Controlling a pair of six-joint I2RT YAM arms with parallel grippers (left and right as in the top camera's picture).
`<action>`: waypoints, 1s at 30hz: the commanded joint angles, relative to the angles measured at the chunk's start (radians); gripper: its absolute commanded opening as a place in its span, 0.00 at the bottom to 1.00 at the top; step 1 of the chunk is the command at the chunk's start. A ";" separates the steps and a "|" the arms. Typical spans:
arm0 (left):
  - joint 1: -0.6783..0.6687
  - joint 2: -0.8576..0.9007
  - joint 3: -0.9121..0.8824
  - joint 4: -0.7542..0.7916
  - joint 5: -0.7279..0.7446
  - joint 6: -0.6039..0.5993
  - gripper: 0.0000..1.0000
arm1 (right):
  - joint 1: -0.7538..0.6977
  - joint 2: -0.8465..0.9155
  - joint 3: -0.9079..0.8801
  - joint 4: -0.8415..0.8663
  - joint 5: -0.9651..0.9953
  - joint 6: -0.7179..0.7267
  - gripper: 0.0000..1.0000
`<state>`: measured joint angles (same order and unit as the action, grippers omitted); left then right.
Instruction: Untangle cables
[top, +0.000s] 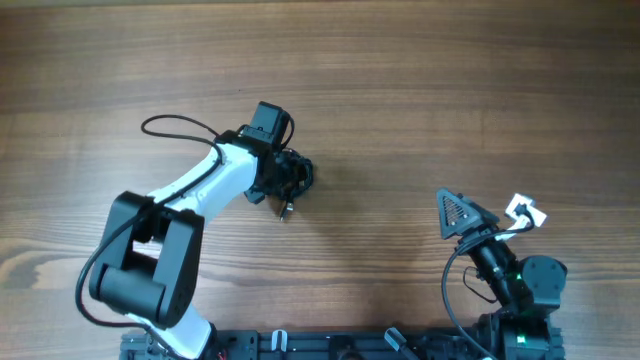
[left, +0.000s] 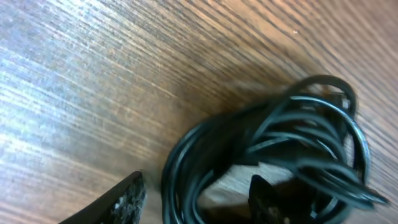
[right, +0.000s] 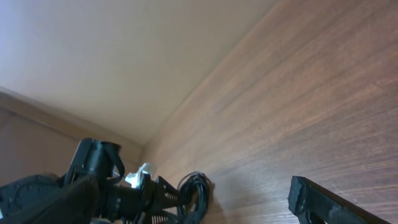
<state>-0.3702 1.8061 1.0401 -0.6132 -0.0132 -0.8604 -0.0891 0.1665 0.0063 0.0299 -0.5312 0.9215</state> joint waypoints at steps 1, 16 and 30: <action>0.009 0.027 -0.006 0.013 -0.019 0.133 0.52 | 0.004 0.085 -0.001 0.003 -0.020 -0.032 1.00; 0.009 0.029 -0.069 0.051 -0.022 0.253 0.04 | 0.004 0.280 -0.001 0.010 -0.060 -0.101 1.00; 0.008 -0.260 -0.047 0.029 0.024 -0.106 0.04 | 0.004 0.386 0.238 -0.080 -0.227 -0.154 0.96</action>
<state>-0.3672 1.6787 0.9936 -0.5732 -0.0013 -0.7216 -0.0895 0.4976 0.1997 -0.0826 -0.6186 0.7860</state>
